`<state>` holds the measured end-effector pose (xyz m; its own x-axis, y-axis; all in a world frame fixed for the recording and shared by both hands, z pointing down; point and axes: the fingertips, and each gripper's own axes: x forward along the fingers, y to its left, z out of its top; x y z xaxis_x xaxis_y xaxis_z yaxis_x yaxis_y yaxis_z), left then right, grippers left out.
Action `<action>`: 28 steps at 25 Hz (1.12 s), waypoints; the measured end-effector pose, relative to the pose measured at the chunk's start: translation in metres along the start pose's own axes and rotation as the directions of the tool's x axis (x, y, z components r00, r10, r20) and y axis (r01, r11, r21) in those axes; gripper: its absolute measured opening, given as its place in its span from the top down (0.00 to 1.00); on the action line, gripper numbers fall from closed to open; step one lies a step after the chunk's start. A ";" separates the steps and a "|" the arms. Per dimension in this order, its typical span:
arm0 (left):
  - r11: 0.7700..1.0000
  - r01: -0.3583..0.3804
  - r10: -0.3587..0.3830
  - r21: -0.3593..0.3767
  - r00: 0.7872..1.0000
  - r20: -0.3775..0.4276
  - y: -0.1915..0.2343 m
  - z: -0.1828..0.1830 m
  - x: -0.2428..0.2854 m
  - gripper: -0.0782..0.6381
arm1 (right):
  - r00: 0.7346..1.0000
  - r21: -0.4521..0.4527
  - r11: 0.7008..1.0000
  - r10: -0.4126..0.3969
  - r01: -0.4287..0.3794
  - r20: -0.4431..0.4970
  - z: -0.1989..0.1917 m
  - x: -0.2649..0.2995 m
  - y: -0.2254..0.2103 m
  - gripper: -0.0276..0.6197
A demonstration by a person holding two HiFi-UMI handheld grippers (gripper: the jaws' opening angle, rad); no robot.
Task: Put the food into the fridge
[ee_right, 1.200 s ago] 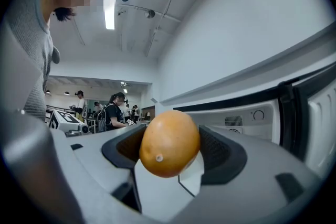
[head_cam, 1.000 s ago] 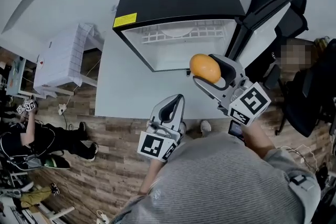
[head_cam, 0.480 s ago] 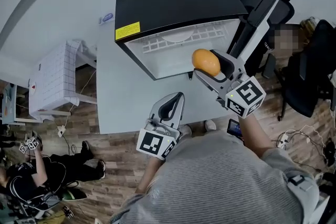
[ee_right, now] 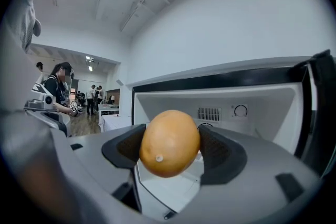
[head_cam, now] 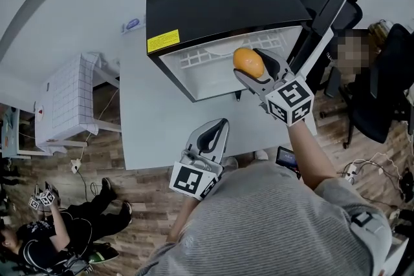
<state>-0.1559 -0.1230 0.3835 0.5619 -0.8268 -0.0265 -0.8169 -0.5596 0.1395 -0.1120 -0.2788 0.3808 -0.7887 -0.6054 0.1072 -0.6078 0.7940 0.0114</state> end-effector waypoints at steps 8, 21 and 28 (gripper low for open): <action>1.000 -0.017 0.017 0.000 1.000 -0.008 0.012 -0.005 -0.009 0.88 | 0.999 -0.035 0.999 -0.032 0.031 -0.042 -0.013 0.038 -0.015 0.49; 1.000 -0.029 0.029 -0.008 0.999 -0.022 0.025 -0.020 -0.024 0.88 | 0.992 -0.117 0.989 -0.104 0.096 -0.072 -0.019 0.094 -0.039 0.49; 0.999 -0.031 0.030 -0.009 0.999 -0.027 0.030 -0.030 -0.034 0.88 | 0.984 -0.205 0.972 -0.143 0.118 -0.109 -0.023 0.121 -0.042 0.49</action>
<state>-0.1958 -0.1101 0.4188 0.5401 -0.8416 0.0045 -0.8326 -0.5335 0.1490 -0.1797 -0.3841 0.4164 -0.6792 -0.7027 0.2120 -0.6649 0.7114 0.2275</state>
